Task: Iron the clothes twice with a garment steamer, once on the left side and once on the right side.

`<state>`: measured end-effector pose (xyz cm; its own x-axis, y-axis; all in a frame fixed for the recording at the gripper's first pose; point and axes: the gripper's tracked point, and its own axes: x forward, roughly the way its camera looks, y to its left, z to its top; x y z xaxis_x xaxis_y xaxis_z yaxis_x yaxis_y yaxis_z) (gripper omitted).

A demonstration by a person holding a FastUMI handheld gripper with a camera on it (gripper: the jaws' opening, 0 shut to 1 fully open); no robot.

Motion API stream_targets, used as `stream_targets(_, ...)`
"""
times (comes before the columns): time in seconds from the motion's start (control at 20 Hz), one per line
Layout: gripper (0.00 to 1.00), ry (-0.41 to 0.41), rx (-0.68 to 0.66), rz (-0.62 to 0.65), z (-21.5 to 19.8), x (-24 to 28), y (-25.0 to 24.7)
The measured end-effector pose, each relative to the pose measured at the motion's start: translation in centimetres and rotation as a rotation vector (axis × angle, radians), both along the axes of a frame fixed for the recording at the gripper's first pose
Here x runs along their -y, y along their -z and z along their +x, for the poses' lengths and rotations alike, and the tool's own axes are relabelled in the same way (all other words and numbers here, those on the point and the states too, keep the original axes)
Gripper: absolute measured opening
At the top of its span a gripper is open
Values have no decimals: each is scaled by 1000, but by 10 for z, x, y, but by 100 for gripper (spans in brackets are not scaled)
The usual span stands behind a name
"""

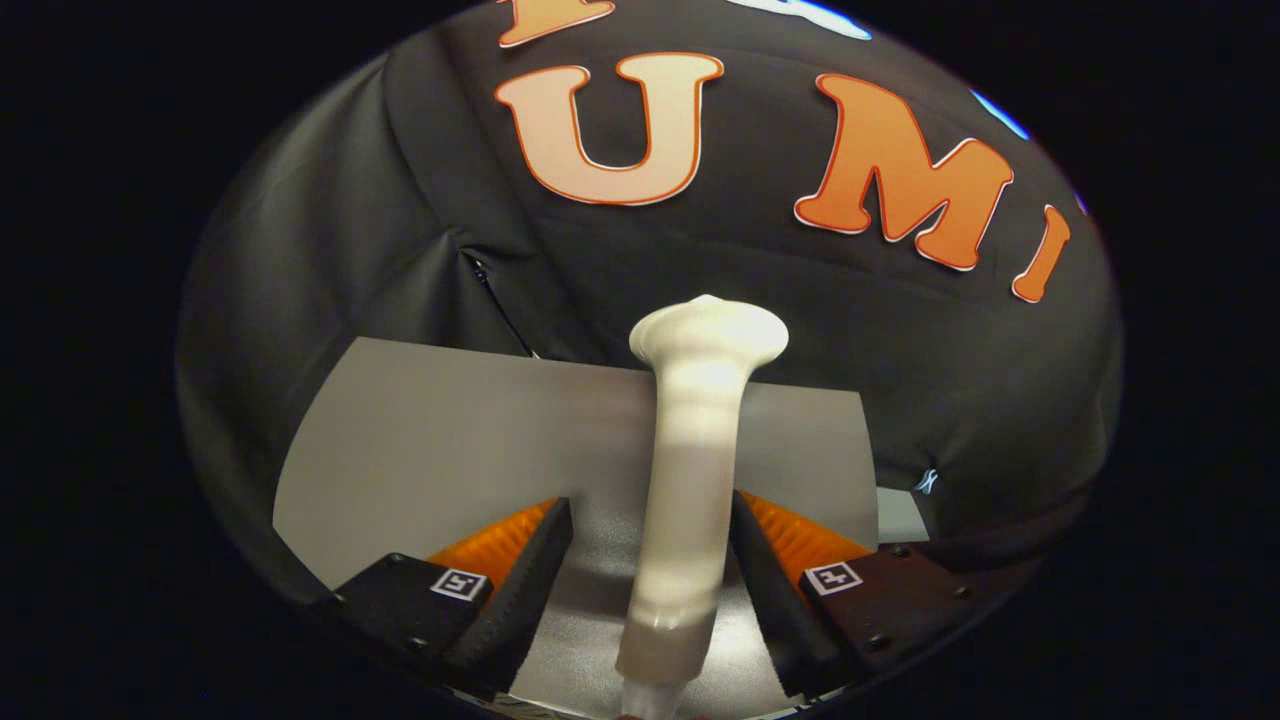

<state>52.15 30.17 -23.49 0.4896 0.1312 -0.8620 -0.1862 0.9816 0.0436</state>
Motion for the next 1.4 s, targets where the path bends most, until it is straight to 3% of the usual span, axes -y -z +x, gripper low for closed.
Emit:
stream_targets(0.3, 80, 21, -52, 0, 5, 7, 17)
stream_targets(0.4, 59, 10, -50, -4, 3, 11, 15)
stream_targets(0.55, 50, 45, -32, 58, 6, 13, 17)
stream_targets(0.85, 47, 40, 37, 141, 5, 6, 1)
stream_targets(1.4, 47, -47, 284, 157, -27, 7, -51)
